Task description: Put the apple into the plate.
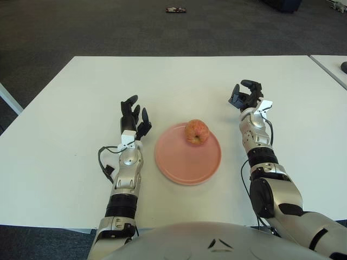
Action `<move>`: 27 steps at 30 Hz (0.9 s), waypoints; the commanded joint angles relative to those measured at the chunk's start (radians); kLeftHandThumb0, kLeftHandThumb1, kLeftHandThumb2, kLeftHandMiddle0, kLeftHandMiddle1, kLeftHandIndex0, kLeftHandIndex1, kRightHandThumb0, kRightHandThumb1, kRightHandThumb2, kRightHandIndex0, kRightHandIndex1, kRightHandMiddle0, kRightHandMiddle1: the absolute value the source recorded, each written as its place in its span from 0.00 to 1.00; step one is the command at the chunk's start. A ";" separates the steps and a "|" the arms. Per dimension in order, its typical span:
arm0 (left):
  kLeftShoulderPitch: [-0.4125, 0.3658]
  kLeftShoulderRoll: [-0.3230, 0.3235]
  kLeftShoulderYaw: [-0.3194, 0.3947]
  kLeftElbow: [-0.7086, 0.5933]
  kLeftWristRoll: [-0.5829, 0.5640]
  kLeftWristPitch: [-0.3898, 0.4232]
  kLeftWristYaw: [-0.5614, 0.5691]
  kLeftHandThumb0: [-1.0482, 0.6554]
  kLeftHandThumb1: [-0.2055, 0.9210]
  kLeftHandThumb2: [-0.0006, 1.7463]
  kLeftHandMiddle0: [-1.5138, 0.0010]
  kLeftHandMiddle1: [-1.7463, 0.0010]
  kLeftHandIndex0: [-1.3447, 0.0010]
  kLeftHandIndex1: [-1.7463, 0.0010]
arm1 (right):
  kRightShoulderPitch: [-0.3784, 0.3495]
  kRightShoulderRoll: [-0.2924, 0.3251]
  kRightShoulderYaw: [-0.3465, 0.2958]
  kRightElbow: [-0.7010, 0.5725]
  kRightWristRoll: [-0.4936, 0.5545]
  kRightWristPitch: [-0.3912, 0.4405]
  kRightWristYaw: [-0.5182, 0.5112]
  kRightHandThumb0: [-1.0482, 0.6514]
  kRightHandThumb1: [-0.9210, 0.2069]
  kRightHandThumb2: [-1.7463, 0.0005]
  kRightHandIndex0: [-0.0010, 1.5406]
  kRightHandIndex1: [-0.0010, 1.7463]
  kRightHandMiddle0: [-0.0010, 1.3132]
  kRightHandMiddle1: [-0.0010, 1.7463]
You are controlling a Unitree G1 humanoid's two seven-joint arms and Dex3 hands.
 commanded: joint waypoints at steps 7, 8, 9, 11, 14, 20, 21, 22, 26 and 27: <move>-0.002 0.002 -0.002 -0.006 0.003 0.001 0.004 0.21 1.00 0.41 0.71 0.94 1.00 0.41 | 0.003 -0.001 0.000 -0.014 -0.003 0.006 -0.001 0.59 0.53 0.27 0.80 1.00 0.76 1.00; -0.002 0.002 -0.002 -0.006 0.004 0.001 0.004 0.21 1.00 0.41 0.71 0.94 1.00 0.41 | 0.003 -0.001 0.000 -0.014 -0.003 0.006 -0.001 0.59 0.53 0.27 0.80 1.00 0.76 1.00; -0.002 0.002 -0.003 -0.006 0.005 0.002 0.005 0.21 1.00 0.41 0.71 0.94 1.00 0.41 | 0.041 -0.055 0.062 0.114 -0.093 -0.080 0.018 0.59 0.53 0.27 0.80 1.00 0.76 1.00; -0.003 0.003 -0.002 -0.006 0.005 0.002 0.006 0.21 1.00 0.42 0.71 0.94 1.00 0.42 | 0.098 -0.160 0.186 0.361 -0.261 -0.208 0.036 0.59 0.59 0.22 0.84 1.00 0.80 1.00; -0.003 0.005 -0.002 -0.006 0.006 0.001 0.005 0.21 1.00 0.42 0.70 0.94 1.00 0.42 | 0.099 -0.188 0.207 0.467 -0.290 -0.256 0.073 0.59 0.62 0.19 0.86 1.00 0.83 1.00; -0.004 0.010 -0.001 -0.011 0.008 0.005 0.002 0.21 1.00 0.42 0.71 0.94 1.00 0.42 | 0.081 -0.169 0.185 0.509 -0.264 -0.316 0.099 0.60 0.62 0.18 0.88 1.00 0.86 1.00; -0.004 0.011 0.000 -0.011 0.007 0.006 0.001 0.20 1.00 0.42 0.71 0.94 1.00 0.42 | 0.079 -0.166 0.185 0.517 -0.265 -0.326 0.097 0.60 0.62 0.18 0.88 1.00 0.86 1.00; -0.004 0.012 -0.001 -0.012 0.007 0.007 0.001 0.20 1.00 0.42 0.71 0.94 1.00 0.42 | 0.076 -0.161 0.184 0.524 -0.265 -0.336 0.093 0.60 0.62 0.18 0.88 1.00 0.86 1.00; -0.004 0.015 0.000 -0.018 0.006 0.013 -0.003 0.20 1.00 0.41 0.71 0.94 1.00 0.42 | 0.069 -0.151 0.179 0.542 -0.259 -0.355 0.082 0.60 0.62 0.18 0.87 1.00 0.86 1.00; -0.004 0.015 -0.001 -0.019 0.004 0.014 -0.004 0.21 1.00 0.41 0.71 0.94 1.00 0.42 | 0.068 -0.148 0.177 0.545 -0.257 -0.356 0.080 0.60 0.62 0.18 0.87 1.00 0.86 1.00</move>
